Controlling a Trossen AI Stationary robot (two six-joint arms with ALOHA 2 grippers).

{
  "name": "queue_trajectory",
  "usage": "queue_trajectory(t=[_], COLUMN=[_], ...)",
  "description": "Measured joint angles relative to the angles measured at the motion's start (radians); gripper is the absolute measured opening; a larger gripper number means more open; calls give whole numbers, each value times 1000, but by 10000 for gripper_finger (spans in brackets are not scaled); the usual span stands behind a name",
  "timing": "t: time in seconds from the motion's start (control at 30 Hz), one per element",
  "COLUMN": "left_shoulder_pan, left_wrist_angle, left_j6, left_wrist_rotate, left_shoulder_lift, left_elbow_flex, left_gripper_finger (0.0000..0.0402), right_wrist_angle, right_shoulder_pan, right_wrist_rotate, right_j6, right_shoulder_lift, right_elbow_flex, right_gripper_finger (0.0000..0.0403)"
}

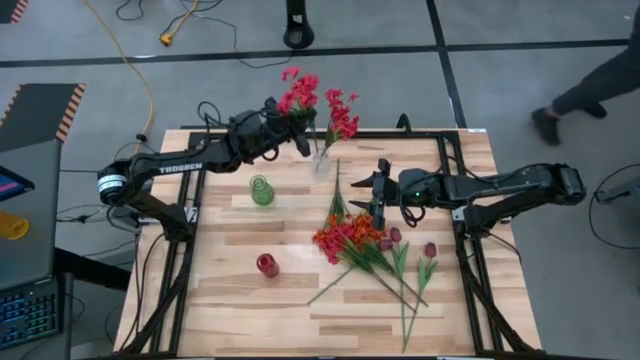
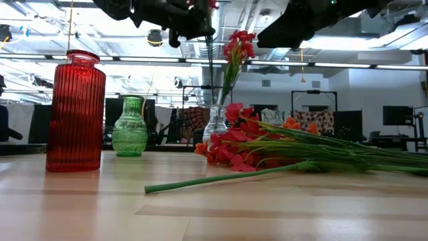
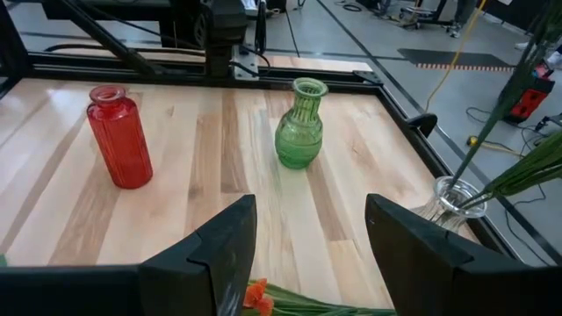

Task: Sort flowers into vase by color
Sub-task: Put the right red flower into the vase

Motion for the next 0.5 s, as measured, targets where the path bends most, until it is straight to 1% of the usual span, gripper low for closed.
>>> queue_trajectory(t=[0.5], left_shoulder_pan=[0], left_wrist_angle=[37], left_j6=[-48], left_wrist_rotate=[-9], left_shoulder_lift=[1], left_elbow_flex=[-79], left_gripper_finger=[7], right_wrist_angle=[0], right_shoulder_pan=[0], right_wrist_rotate=[-1], right_j6=[0], right_shoulder_lift=[0], right_elbow_flex=[0], right_gripper_finger=[239])
